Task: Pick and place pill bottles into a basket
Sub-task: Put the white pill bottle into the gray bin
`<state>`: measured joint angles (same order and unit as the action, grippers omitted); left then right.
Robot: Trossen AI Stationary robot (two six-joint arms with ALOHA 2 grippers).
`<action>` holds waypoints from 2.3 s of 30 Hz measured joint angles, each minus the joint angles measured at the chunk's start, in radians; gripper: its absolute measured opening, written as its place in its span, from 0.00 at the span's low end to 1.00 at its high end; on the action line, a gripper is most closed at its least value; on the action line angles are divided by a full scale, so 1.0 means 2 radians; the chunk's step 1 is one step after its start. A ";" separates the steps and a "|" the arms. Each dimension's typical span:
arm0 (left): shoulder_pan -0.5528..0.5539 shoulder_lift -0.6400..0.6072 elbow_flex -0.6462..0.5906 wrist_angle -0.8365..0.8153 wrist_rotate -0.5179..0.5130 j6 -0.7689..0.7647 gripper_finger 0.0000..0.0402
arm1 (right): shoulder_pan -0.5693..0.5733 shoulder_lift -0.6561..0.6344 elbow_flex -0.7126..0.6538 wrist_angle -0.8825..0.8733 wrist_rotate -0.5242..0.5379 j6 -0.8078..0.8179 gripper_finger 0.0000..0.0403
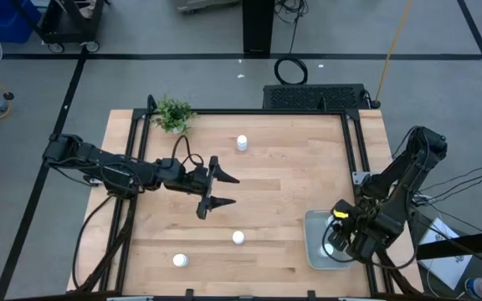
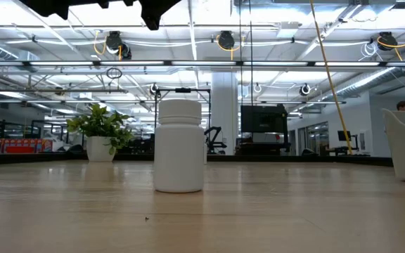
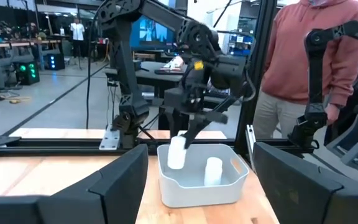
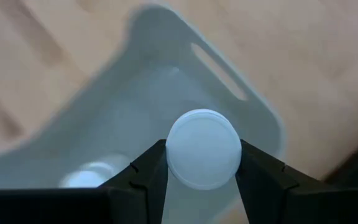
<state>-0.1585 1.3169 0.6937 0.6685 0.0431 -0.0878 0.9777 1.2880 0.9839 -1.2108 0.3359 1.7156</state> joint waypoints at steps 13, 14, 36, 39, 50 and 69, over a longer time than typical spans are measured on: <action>0.000 0.000 0.000 0.001 0.000 -0.003 0.72 | -0.028 -0.016 -0.078 0.084 -0.014 -0.028 0.36; 0.000 0.000 0.000 0.001 0.000 -0.003 0.71 | -0.030 -0.016 -0.083 0.092 -0.014 -0.031 0.36; 0.000 0.001 0.001 -0.004 0.000 -0.001 0.71 | -0.038 -0.018 -0.099 0.115 -0.027 -0.043 0.68; 0.000 0.001 0.001 -0.005 0.000 -0.001 0.71 | -0.038 -0.023 -0.099 0.114 -0.027 -0.049 0.66; 0.000 0.001 0.001 -0.011 -0.023 0.002 0.70 | -0.038 -0.062 -0.099 0.119 -0.013 -0.065 0.59; 0.000 -0.010 0.001 -0.040 -0.023 0.009 0.70 | -0.041 -0.147 -0.098 0.146 0.040 -0.130 0.59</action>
<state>-0.1585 1.2965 0.6949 0.5891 -0.0021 -0.0702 0.8963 0.9946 0.7876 -0.9197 0.4152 1.4547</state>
